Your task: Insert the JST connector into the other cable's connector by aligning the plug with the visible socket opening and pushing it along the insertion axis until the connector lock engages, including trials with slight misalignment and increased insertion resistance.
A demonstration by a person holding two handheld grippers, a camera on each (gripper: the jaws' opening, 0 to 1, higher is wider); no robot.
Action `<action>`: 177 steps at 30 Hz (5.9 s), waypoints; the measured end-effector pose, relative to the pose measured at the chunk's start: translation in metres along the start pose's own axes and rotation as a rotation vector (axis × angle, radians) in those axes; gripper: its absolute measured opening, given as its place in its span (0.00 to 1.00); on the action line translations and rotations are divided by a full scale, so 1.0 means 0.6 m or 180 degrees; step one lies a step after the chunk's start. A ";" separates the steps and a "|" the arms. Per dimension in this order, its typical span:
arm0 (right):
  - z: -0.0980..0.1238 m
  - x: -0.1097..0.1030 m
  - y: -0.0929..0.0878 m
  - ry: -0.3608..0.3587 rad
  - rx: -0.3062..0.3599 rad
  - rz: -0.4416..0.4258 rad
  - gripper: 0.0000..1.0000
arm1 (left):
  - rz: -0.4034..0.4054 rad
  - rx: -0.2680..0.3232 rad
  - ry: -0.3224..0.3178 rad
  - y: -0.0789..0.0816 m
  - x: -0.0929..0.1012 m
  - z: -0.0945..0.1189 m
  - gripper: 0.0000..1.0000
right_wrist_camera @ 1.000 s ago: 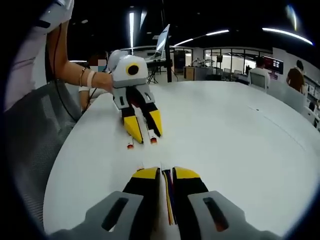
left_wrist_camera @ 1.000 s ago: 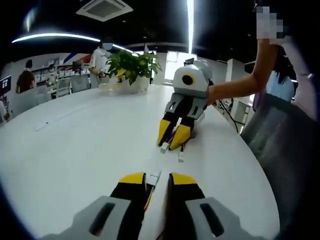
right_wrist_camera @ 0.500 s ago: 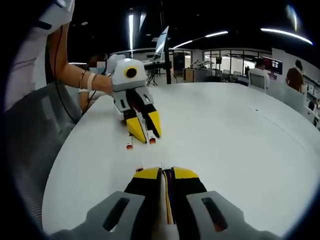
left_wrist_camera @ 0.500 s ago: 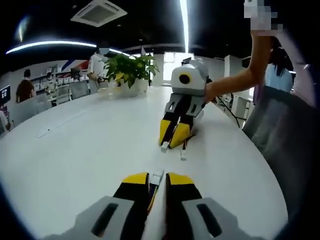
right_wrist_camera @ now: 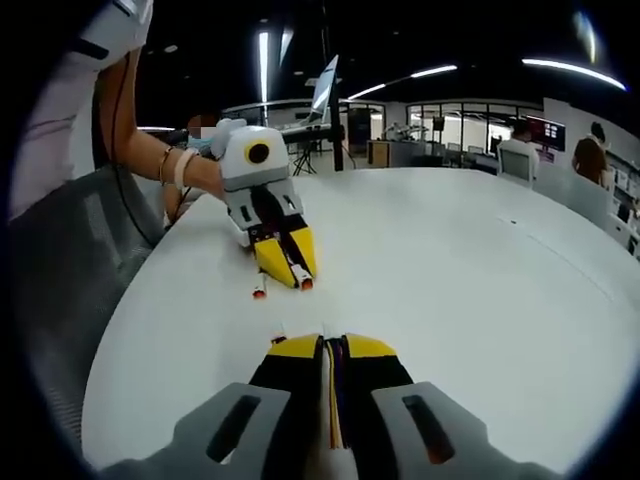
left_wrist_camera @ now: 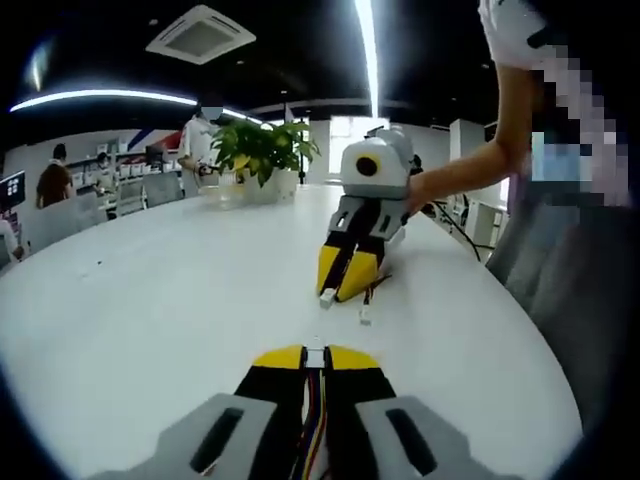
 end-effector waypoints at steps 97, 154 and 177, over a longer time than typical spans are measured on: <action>-0.027 -0.014 0.111 0.0649 -0.0059 0.0450 0.04 | -0.0364 -0.0224 -0.0666 0.097 -0.015 0.026 0.00; -0.036 -0.024 0.118 0.0749 -0.0039 0.0549 0.03 | -0.0337 -0.0171 -0.0700 0.097 -0.023 0.021 0.00; -0.025 -0.001 0.118 0.0785 -0.0164 0.0584 0.01 | -0.0358 -0.0178 -0.0711 0.104 -0.014 0.021 0.00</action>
Point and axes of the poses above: the point that each gripper's makers call its tool centre point, and the gripper's own axes: z roughly backward along the fingers, x roughly to its right, y roughly out of its top, the point moved 9 cm from there along z, roughly backward along the fingers, and after that the axes turned 14 degrees about y, right-handed, at the moved point
